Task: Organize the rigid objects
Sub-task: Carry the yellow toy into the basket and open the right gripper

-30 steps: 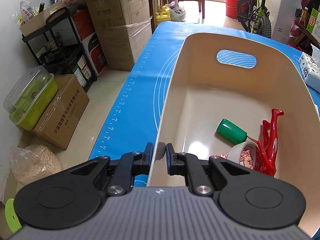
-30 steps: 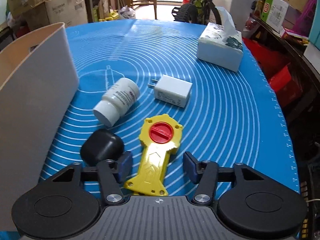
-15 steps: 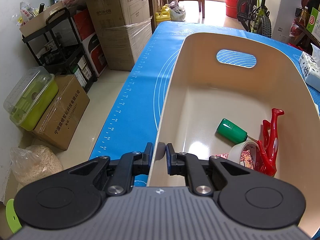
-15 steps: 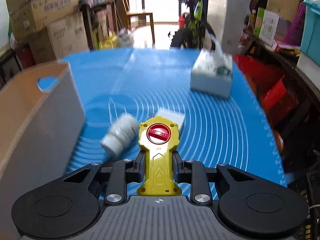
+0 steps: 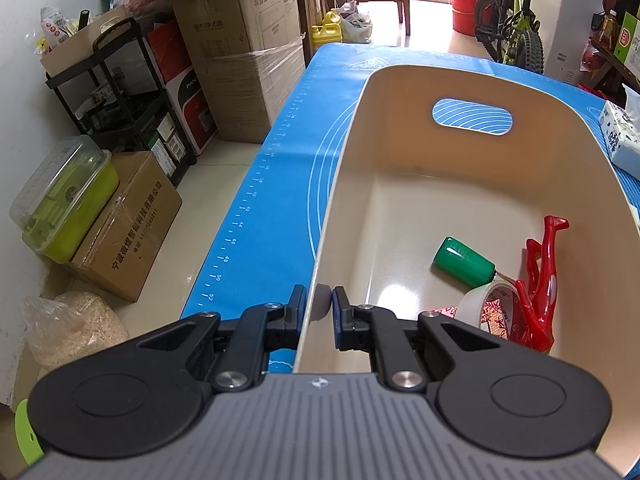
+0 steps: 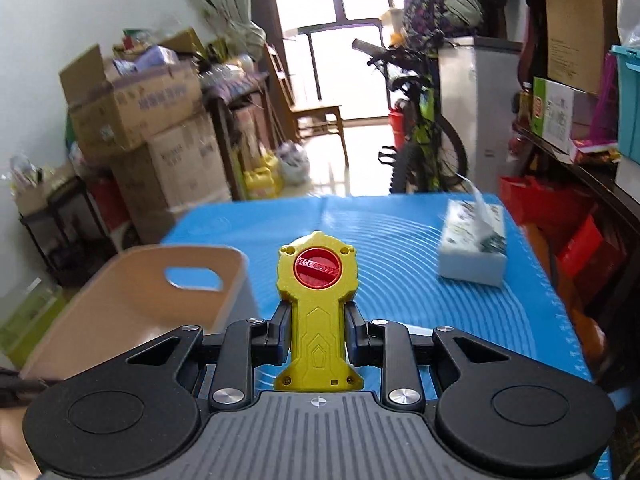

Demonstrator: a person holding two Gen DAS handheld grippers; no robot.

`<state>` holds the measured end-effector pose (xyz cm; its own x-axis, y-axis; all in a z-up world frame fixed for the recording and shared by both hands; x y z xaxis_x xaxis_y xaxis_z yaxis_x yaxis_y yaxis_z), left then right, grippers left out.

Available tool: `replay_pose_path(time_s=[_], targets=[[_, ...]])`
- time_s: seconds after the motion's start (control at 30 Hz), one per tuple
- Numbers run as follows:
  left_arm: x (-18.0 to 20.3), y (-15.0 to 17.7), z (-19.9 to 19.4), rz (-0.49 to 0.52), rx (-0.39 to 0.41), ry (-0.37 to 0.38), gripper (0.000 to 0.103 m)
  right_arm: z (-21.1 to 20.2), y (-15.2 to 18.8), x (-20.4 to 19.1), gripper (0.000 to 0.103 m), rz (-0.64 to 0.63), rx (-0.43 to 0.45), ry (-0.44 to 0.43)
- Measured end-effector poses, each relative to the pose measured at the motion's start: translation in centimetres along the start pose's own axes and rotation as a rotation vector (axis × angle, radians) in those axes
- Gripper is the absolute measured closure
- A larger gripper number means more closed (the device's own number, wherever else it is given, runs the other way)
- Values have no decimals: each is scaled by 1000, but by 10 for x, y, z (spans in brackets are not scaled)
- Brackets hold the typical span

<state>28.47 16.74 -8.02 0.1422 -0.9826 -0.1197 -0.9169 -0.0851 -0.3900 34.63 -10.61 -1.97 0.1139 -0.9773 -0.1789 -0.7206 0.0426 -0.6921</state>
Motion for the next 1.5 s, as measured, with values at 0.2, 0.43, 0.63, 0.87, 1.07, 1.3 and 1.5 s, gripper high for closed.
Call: replay_pose_path(time_s=[0.2,0.43,0.63,0.87,1.07,1.3,1.5], targets=[[1,0,-1,6,0,1,87,-4,-8,-37,67,-7,19,-86],[2,-1,-1,3,0,4,87,-8,-11,-74,67,-29,40,-171],[3,-1,-2,1,2,8,88,-2,-2,-107,67,-69,26,-234],[4,-1,-2,1,3,8,88,16,21,-146,67,-166,-39,-255],[5,-1,-2,4,4,8,88,40,45,-160,67,-206,-179,-249],[6,0,-3,9,7,10,88,56,63,-154,67,-223,-294,-216],[6,0,-3,8,4,6,88,51,61,-149,65,-207,-271,-223]])
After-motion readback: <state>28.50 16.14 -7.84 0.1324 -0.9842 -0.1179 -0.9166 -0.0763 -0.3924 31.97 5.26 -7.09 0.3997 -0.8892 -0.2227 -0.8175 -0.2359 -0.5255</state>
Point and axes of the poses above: each gripper's, at about its wrist camera, not at the fingertips, and z roughly the way its jaws point, x to its right, y to its underside, the point moved 8 cm from there along z, roughly the way its jaws point, and after that the axes turned 12 degrees about -x, right-handed, at the moved point
